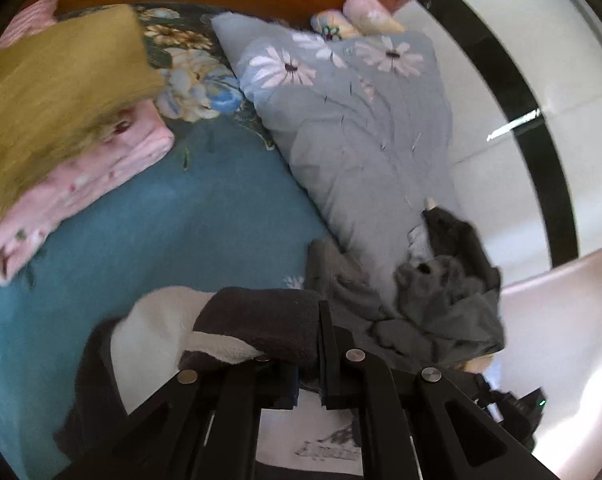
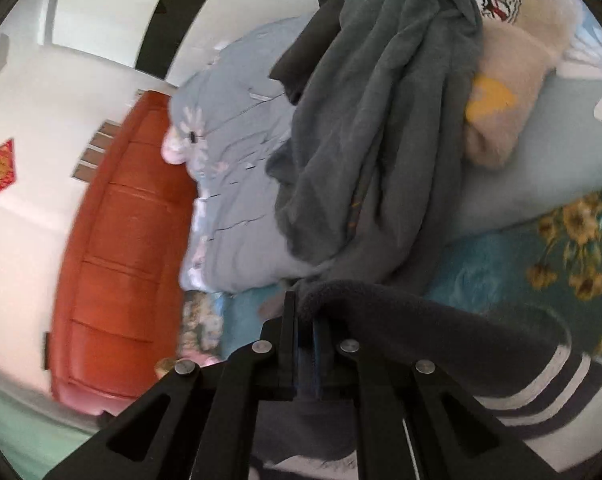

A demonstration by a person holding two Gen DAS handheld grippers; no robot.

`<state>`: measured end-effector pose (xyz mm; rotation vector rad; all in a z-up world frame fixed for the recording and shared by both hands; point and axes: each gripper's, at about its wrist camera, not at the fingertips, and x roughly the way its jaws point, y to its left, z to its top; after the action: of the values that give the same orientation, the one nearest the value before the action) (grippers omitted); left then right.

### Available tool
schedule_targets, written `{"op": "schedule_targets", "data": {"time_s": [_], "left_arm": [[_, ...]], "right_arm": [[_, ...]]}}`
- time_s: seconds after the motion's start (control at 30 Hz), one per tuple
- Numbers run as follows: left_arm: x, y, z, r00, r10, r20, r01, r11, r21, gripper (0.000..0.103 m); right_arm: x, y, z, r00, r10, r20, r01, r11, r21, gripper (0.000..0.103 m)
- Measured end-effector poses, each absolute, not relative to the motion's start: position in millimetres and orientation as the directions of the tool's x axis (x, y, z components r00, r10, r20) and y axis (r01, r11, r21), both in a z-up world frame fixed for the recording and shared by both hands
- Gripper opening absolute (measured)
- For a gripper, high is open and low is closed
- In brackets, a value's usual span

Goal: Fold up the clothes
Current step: 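Lay the hoodie flat on the bed with both tools, printed side up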

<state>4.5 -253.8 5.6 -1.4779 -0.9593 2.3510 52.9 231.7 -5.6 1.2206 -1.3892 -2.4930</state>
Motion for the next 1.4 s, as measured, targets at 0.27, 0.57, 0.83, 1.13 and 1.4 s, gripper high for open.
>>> {"op": "schedule_targets", "data": {"time_s": [0.27, 0.57, 0.83, 1.13, 1.4], "left_arm": [[4.8, -261.8, -9.3, -0.387, 0.541, -0.747, 0.074, -0.789, -0.61, 0.06], [31.3, -301.9, -4.2, -0.678, 0.086, -0.73, 0.303, -0.872, -0.384, 0.1], [26.4, -237.6, -123.8, -0.535, -0.029, -0.845, 0.293, -0.944, -0.153, 0.102], [34.1, -231.8, -132.1, -0.618, -0.03, -0.786, 0.283, -0.941, -0.186, 0.103], [36.2, -235.0, -131.6, -0.618, -0.024, -0.786, 0.284, -0.939, -0.195, 0.103]], "right_arm": [[39.8, 205.1, -14.9, -0.584, -0.244, -0.774, -0.456, -0.69, 0.562, 0.044], [68.1, 87.9, 2.3, -0.63, -0.007, -0.777, -0.267, -0.937, 0.226, 0.077], [64.8, 20.2, -118.5, -0.543, 0.202, -0.815, -0.297, -0.954, -0.039, 0.089], [73.2, 53.5, -135.8, -0.607, 0.051, -0.793, -0.331, -0.924, 0.194, 0.103], [74.4, 45.5, -134.1, -0.582, 0.103, -0.807, -0.331, -0.936, 0.119, 0.103]]}}
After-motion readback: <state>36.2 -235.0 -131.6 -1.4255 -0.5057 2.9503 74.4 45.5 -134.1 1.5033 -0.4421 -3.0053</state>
